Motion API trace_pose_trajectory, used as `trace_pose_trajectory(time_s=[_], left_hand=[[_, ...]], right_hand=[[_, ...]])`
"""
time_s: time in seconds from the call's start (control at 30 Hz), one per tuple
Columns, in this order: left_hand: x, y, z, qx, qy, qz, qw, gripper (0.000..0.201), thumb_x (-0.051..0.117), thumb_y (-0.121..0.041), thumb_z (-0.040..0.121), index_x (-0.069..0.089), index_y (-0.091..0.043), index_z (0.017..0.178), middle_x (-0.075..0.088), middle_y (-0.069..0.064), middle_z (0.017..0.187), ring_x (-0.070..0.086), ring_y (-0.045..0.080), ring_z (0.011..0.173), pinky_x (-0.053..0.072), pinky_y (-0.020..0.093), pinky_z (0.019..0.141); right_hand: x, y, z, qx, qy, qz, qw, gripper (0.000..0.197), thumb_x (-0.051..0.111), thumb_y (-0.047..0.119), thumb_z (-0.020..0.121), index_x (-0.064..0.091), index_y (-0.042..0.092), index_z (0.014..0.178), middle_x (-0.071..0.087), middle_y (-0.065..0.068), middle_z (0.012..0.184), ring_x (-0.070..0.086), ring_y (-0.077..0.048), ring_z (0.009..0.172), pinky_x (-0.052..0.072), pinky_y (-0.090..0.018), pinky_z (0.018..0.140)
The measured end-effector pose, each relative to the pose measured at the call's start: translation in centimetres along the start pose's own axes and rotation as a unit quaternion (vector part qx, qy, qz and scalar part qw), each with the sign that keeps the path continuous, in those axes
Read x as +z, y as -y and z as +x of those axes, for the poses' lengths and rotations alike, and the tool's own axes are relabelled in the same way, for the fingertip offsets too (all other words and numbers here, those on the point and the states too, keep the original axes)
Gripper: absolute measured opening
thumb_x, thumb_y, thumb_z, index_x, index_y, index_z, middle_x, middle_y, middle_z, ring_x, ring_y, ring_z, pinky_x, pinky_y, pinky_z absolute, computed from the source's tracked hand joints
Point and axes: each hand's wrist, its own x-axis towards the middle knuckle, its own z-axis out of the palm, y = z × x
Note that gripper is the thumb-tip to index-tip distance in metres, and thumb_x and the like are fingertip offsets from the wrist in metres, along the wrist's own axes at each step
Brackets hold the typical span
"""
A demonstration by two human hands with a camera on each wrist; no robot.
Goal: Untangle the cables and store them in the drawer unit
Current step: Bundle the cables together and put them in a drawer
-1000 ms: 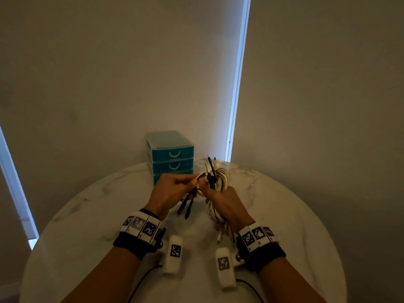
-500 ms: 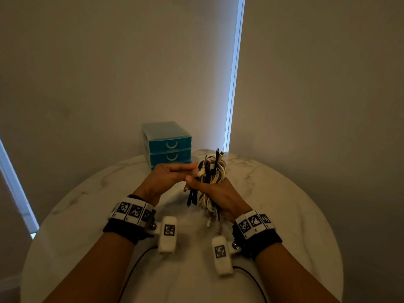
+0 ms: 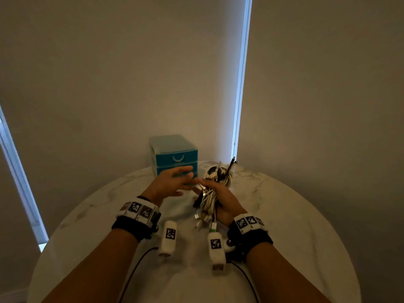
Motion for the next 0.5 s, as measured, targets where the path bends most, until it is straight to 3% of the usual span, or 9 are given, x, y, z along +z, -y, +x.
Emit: trace_pose_trajectory(time_s=[0.07,0.1,0.17,0.2,0.23,0.3,0.33,0.43,0.5], left_hand=[[-0.1,-0.2,1.9,0.027,-0.039,0.203,0.978,0.061,0.066,-0.039,0.103,0.044,-0.026,0.158,0.078,0.000,0.107,0.076,0.014,0.088,0.061,0.032,0.079],[-0.2,-0.4,2.6,0.036,-0.058,0.324,0.944,0.067,0.065,-0.045,0.102,0.038,-0.029,0.161,0.077,0.003,0.114,0.076,0.017,0.096,0.062,0.036,0.084],[-0.7,-0.8,3.7,0.037,-0.100,0.518,0.849,0.072,0.060,-0.054,0.100,0.033,-0.031,0.163,0.070,0.005,0.134,0.069,0.026,0.117,0.058,0.041,0.095],[-0.8,-1.0,4.1,0.034,-0.109,0.563,0.818,0.072,0.058,-0.055,0.100,0.033,-0.029,0.162,0.068,0.005,0.135,0.068,0.028,0.118,0.056,0.040,0.093],[-0.9,-1.0,4.5,0.031,-0.112,0.589,0.799,0.069,0.058,-0.053,0.101,0.034,-0.027,0.160,0.069,0.006,0.132,0.068,0.028,0.115,0.054,0.038,0.089],[-1.0,-0.7,5.3,0.026,-0.108,0.612,0.783,0.064,0.057,-0.051,0.102,0.037,-0.026,0.157,0.070,0.005,0.127,0.069,0.028,0.110,0.049,0.036,0.081],[-1.2,-0.5,5.7,0.025,-0.107,0.617,0.779,0.062,0.056,-0.051,0.103,0.038,-0.027,0.156,0.071,0.005,0.125,0.069,0.028,0.109,0.047,0.035,0.080],[-0.9,0.2,6.1,0.031,-0.134,0.613,0.778,0.056,0.054,-0.052,0.104,0.042,-0.026,0.151,0.072,0.006,0.118,0.070,0.029,0.104,0.050,0.037,0.080],[-0.1,0.2,5.3,0.047,-0.157,0.610,0.775,0.048,0.051,-0.051,0.105,0.045,-0.024,0.144,0.073,0.007,0.112,0.071,0.030,0.099,0.052,0.039,0.080]], right_hand=[[-0.4,-0.2,0.9,0.001,-0.004,0.062,0.998,0.034,0.060,0.024,0.107,0.088,0.016,0.091,0.084,-0.006,0.102,0.072,-0.021,0.102,0.051,-0.046,0.105],[-0.6,-0.5,1.3,-0.002,-0.009,0.095,0.995,0.040,0.057,0.026,0.108,0.087,0.017,0.084,0.083,-0.004,0.087,0.071,-0.021,0.088,0.052,-0.046,0.100],[-0.8,-1.3,2.2,-0.002,-0.019,0.143,0.990,0.027,0.059,0.031,0.104,0.081,0.014,0.106,0.083,-0.009,0.089,0.072,-0.028,0.080,0.057,-0.046,0.082],[-0.9,-1.8,3.0,-0.003,-0.022,0.164,0.986,0.031,0.064,0.033,0.099,0.076,0.013,0.120,0.083,-0.012,0.100,0.073,-0.033,0.088,0.059,-0.047,0.082],[-1.1,-2.4,4.1,-0.006,-0.031,0.175,0.984,0.040,0.068,0.032,0.094,0.072,0.012,0.129,0.081,-0.016,0.113,0.073,-0.038,0.102,0.061,-0.051,0.091],[-1.2,-3.0,5.6,0.002,-0.028,0.193,0.981,0.043,0.071,0.028,0.094,0.070,0.011,0.133,0.072,-0.020,0.130,0.062,-0.045,0.130,0.046,-0.061,0.116],[-1.2,-3.1,6.3,0.002,-0.035,0.194,0.980,0.035,0.070,0.027,0.098,0.070,0.013,0.130,0.070,-0.015,0.132,0.058,-0.047,0.135,0.043,-0.063,0.118],[-1.8,-3.4,8.2,-0.004,-0.052,0.197,0.979,0.043,0.069,0.028,0.100,0.064,0.016,0.141,0.070,-0.004,0.142,0.066,-0.033,0.129,0.058,-0.053,0.096],[-2.2,-4.0,9.6,0.001,-0.048,0.202,0.978,0.054,0.074,0.032,0.096,0.062,0.017,0.146,0.067,0.001,0.146,0.067,-0.029,0.123,0.060,-0.051,0.090]])
